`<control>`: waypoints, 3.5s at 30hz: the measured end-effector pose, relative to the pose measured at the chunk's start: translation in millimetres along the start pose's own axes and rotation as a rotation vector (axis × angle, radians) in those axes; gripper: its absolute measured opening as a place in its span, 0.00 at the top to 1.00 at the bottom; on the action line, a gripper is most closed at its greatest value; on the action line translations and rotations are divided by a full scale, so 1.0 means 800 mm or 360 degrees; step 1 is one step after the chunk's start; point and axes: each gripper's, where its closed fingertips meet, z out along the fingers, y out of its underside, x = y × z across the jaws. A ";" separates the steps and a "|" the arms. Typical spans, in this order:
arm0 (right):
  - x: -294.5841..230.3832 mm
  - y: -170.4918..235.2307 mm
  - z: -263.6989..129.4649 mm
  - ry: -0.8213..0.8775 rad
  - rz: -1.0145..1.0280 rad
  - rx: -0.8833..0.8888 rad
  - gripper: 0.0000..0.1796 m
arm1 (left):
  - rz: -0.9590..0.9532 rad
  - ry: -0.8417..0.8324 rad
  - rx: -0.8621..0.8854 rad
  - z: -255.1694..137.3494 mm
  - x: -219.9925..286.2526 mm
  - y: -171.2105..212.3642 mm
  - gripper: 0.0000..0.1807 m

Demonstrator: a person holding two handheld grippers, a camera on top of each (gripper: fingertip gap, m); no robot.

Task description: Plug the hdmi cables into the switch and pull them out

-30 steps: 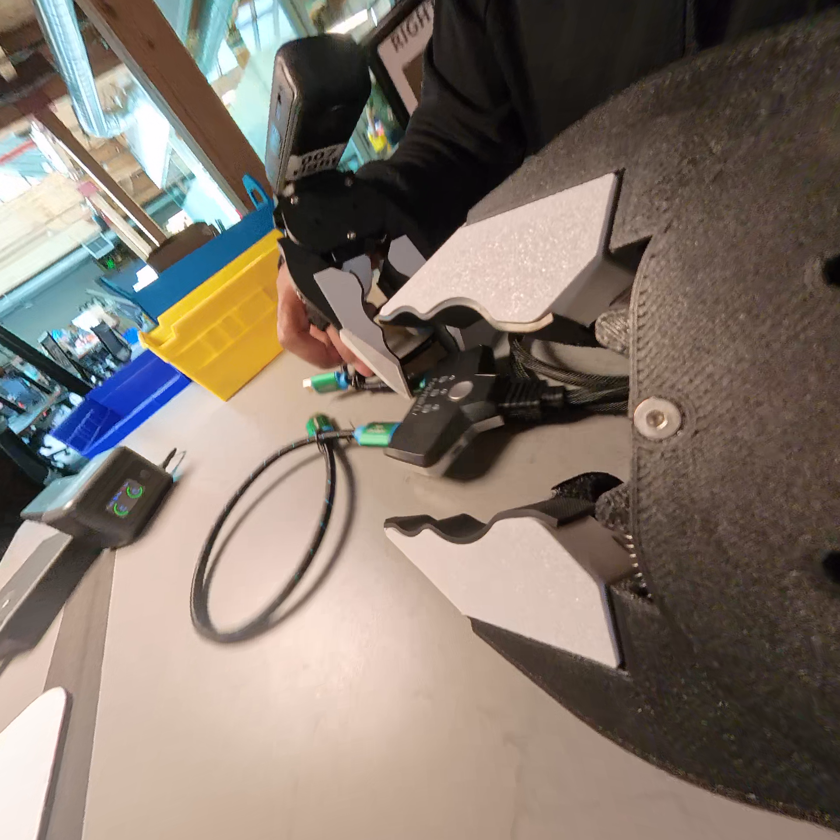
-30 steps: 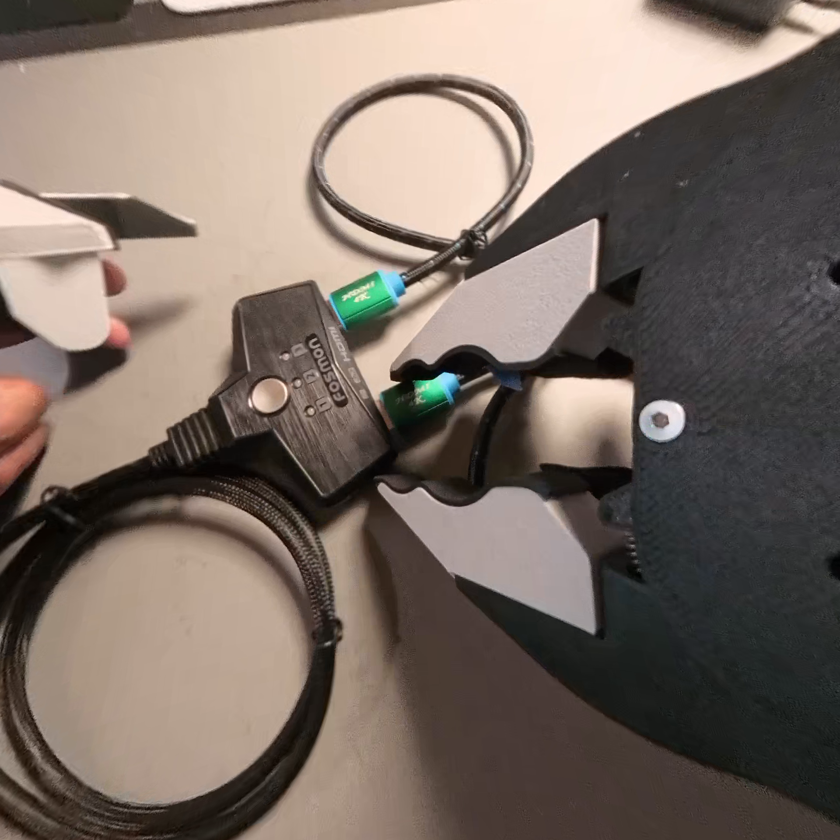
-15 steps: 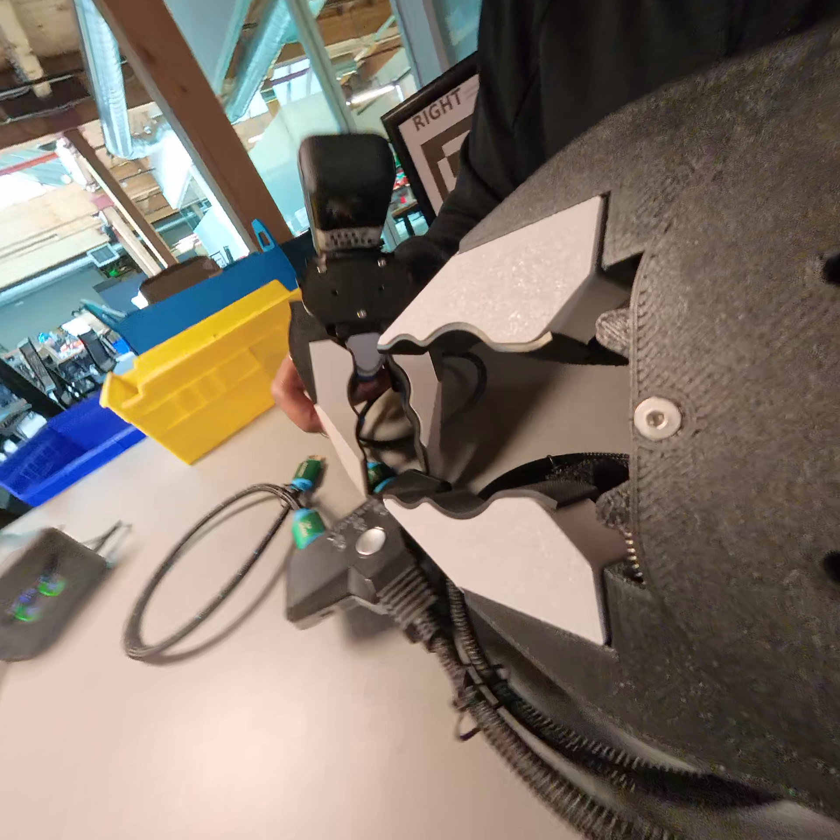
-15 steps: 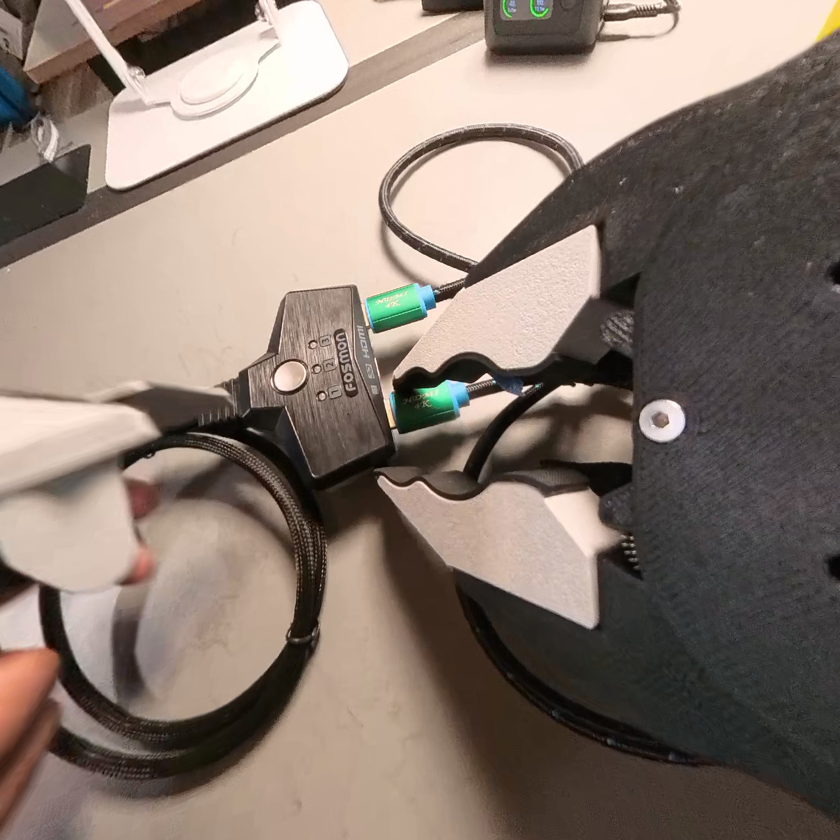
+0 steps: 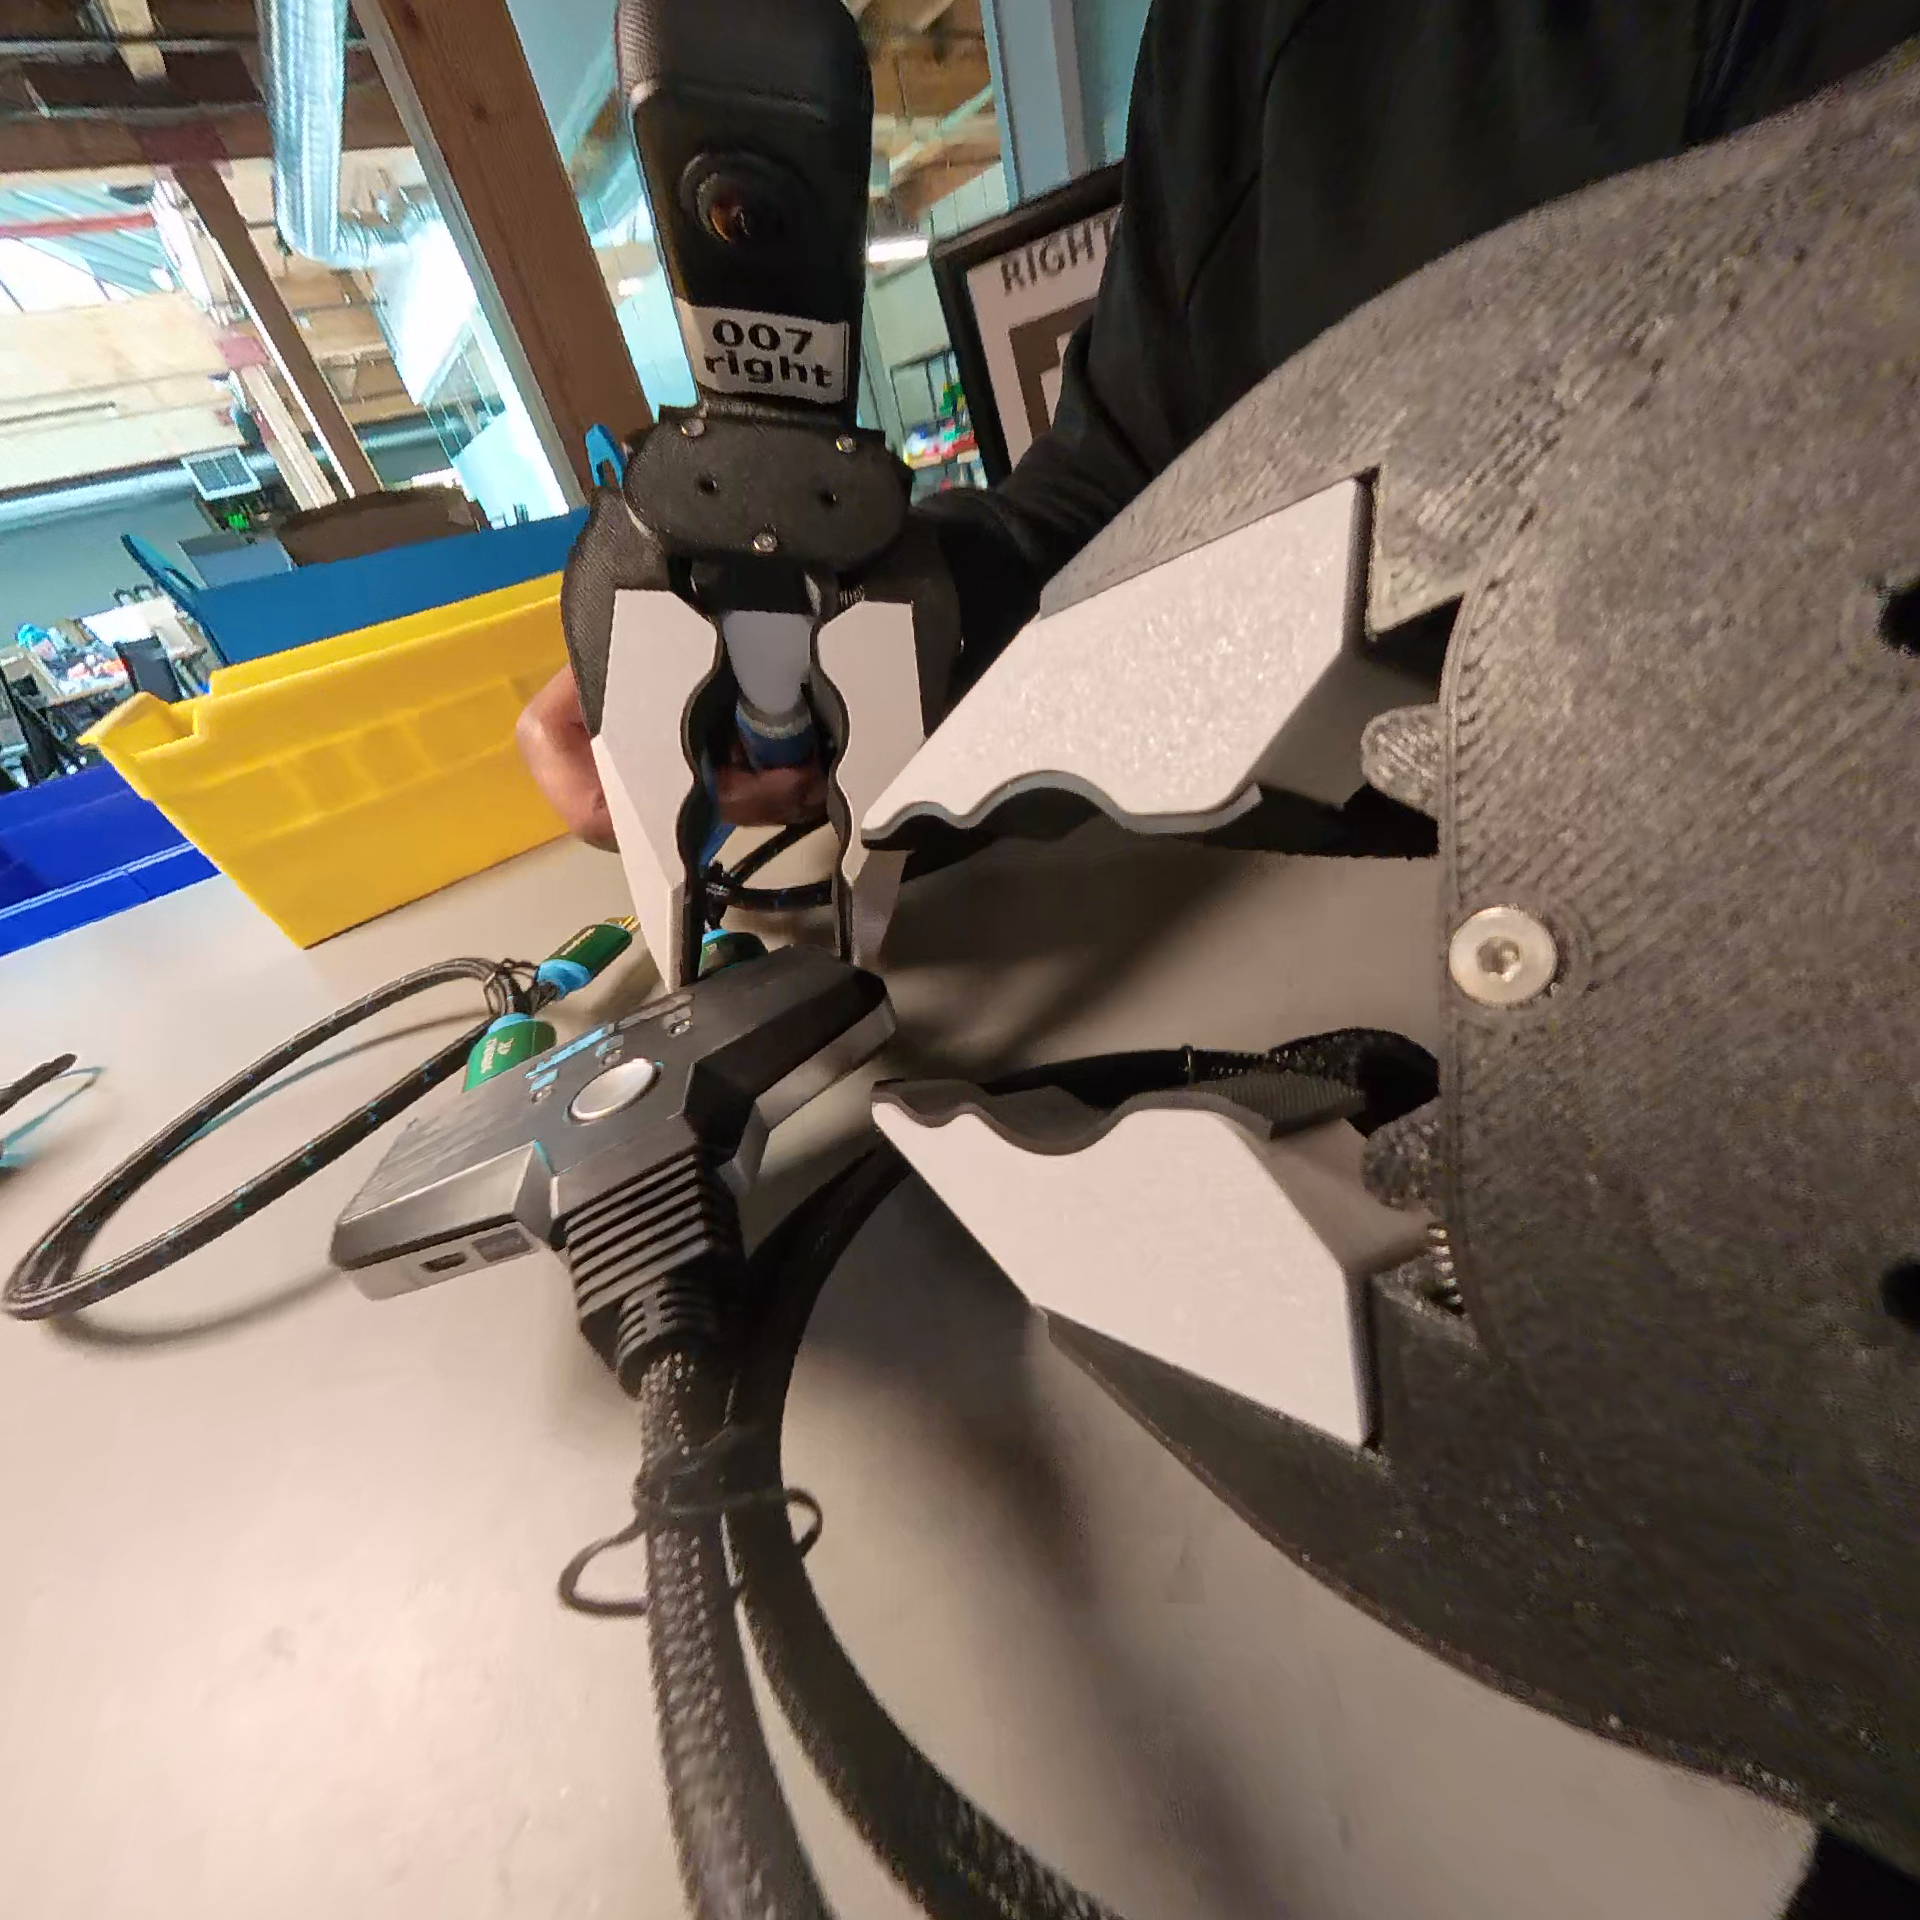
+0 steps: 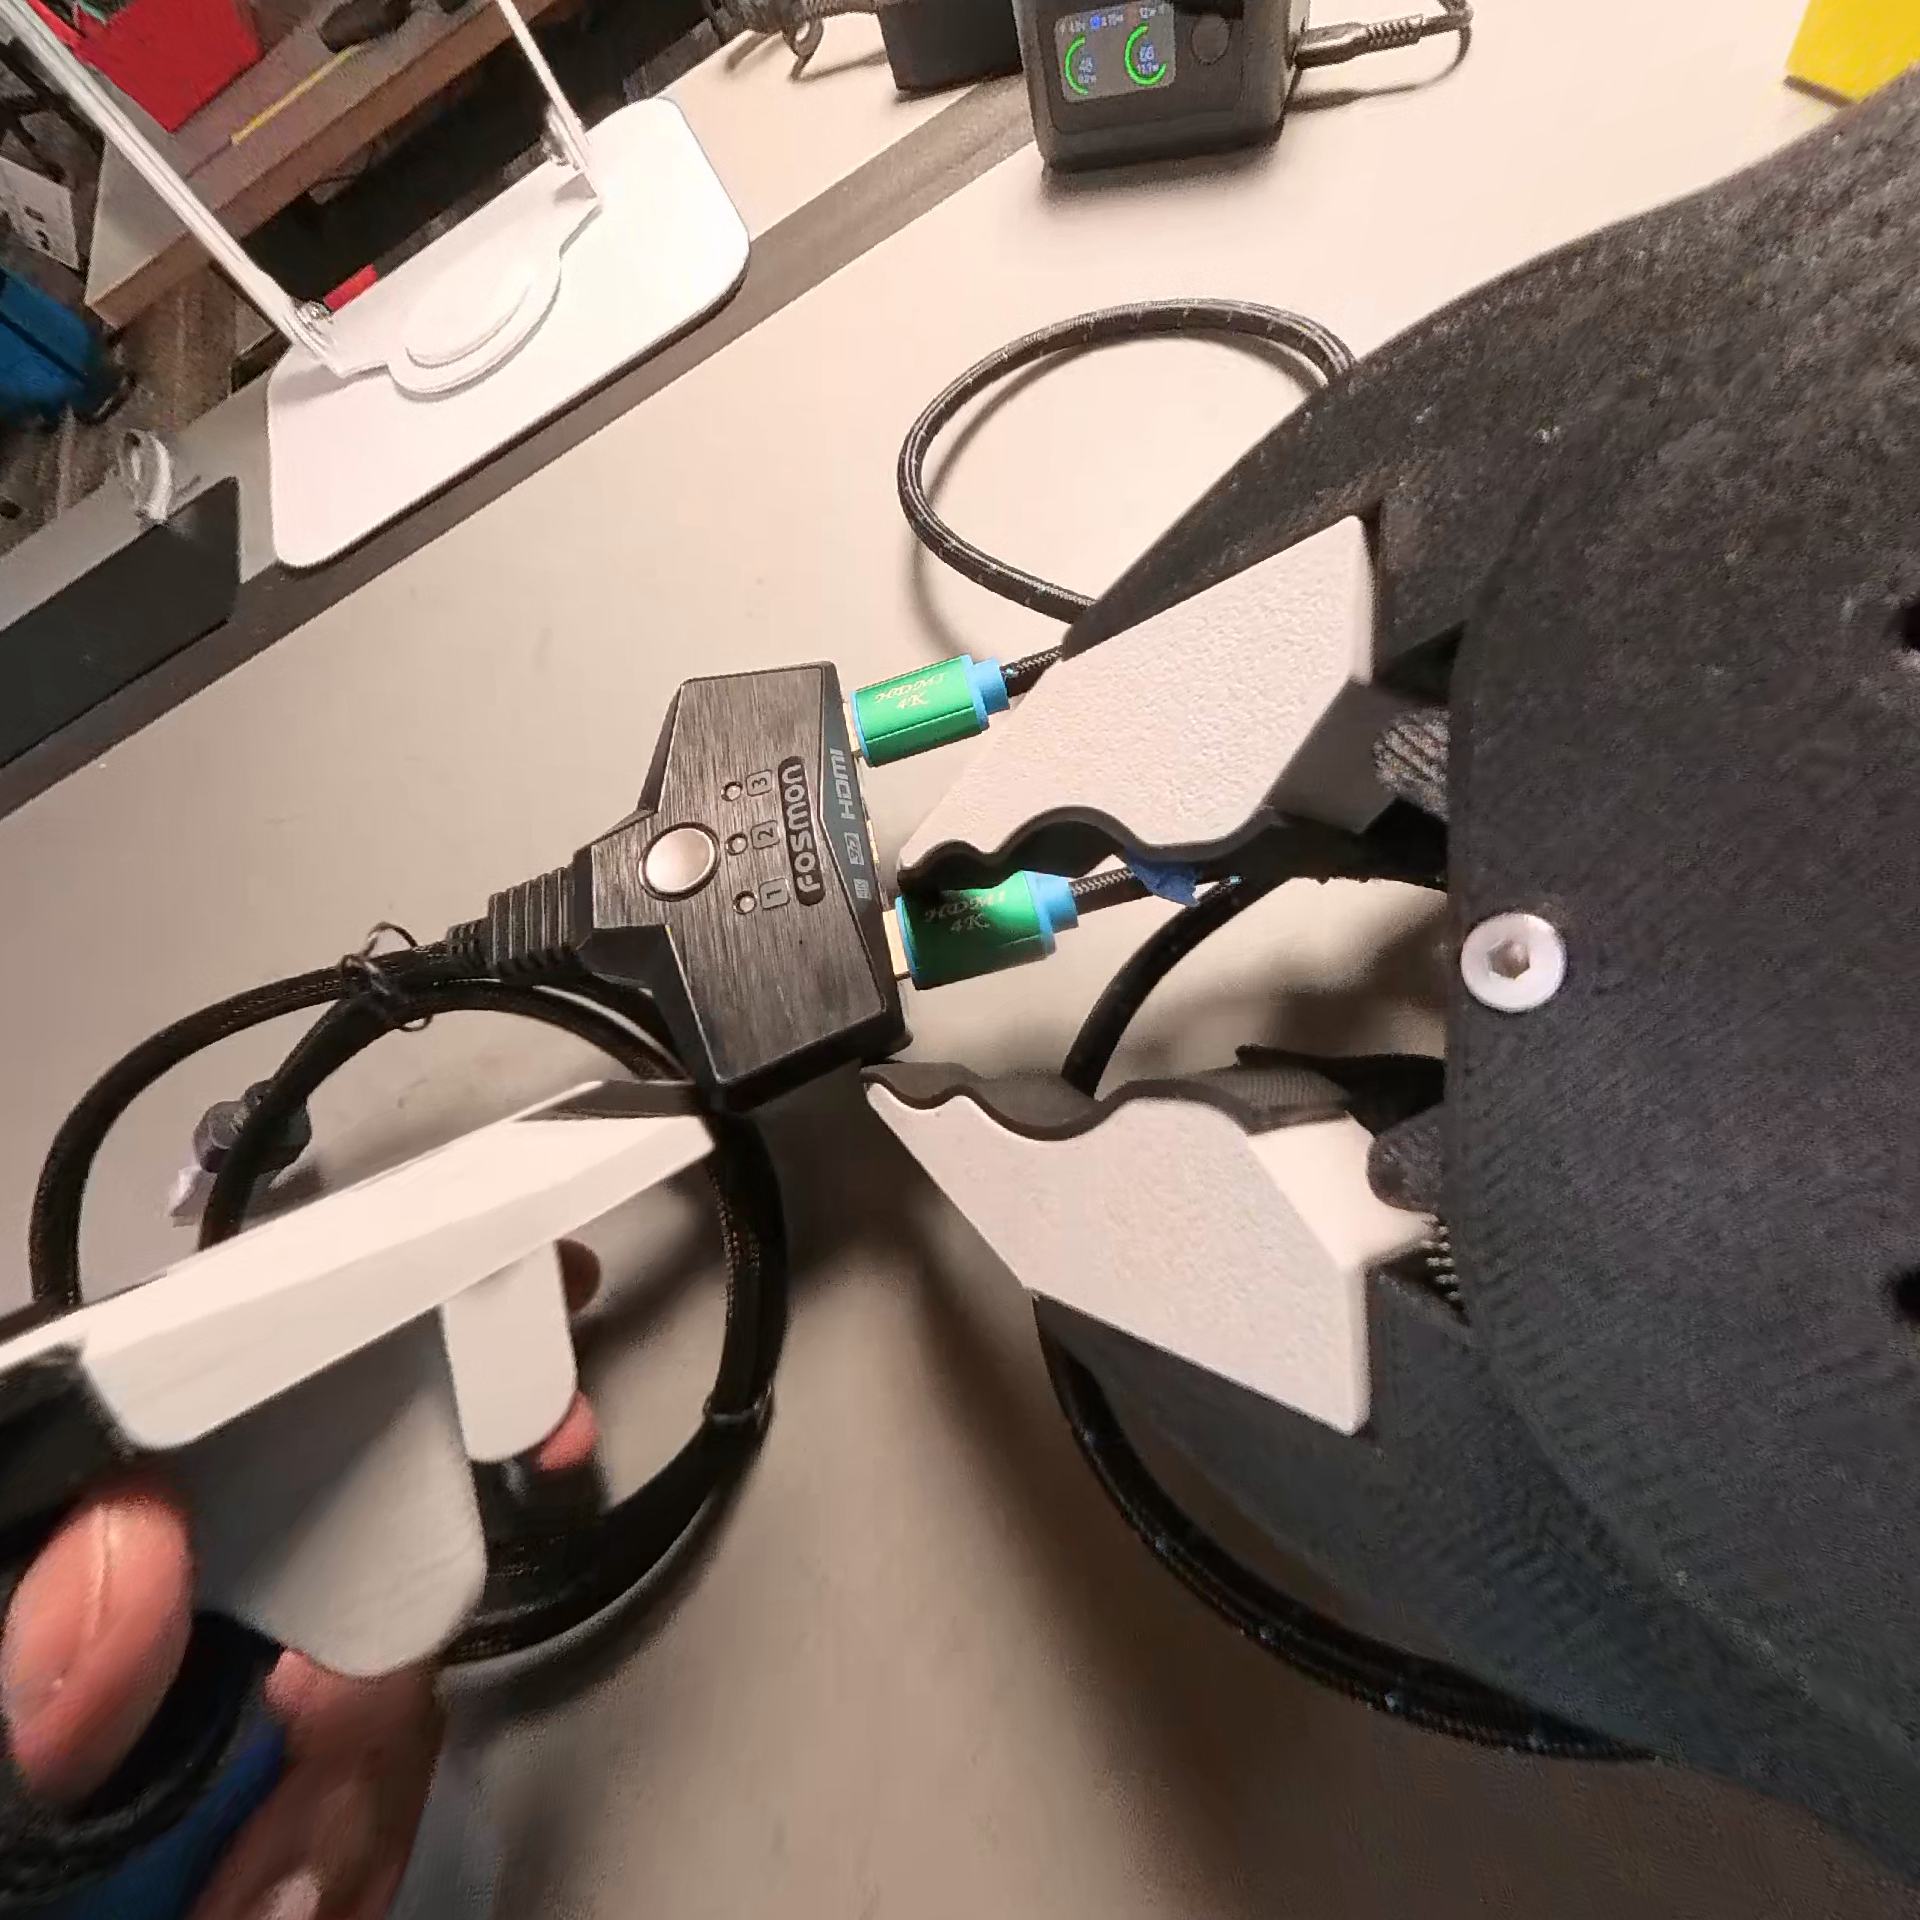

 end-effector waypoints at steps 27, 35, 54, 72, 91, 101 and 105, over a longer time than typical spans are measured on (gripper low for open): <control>-0.023 -0.054 -0.006 0.0147 -0.0181 0.0349 0.81 | 0.0300 -0.0084 0.0353 -0.012 -0.005 -0.031 0.86; -0.043 -0.038 0.002 0.0037 -0.0364 0.0264 0.85 | 0.0428 0.0149 0.0424 -0.039 0.013 -0.024 0.89; -0.034 -0.049 -0.016 0.0168 -0.0637 0.0367 0.89 | 0.0546 0.0213 0.0449 -0.043 0.028 -0.021 0.88; -0.028 -0.047 -0.019 0.0179 -0.0659 0.0315 0.91 | 0.0550 0.0240 0.0477 -0.043 0.031 -0.023 0.88; -0.040 -0.044 -0.019 0.0144 -0.0759 0.0281 0.96 | 0.0529 0.0239 0.0525 -0.048 0.031 -0.026 0.89; -0.029 -0.044 -0.031 0.0152 -0.0785 0.0303 0.96 | 0.0536 0.0315 0.0479 -0.047 0.038 -0.021 0.85; -0.024 -0.047 -0.029 0.0238 -0.0768 0.0293 0.96 | 0.0510 0.0325 0.0520 -0.048 0.039 -0.026 0.88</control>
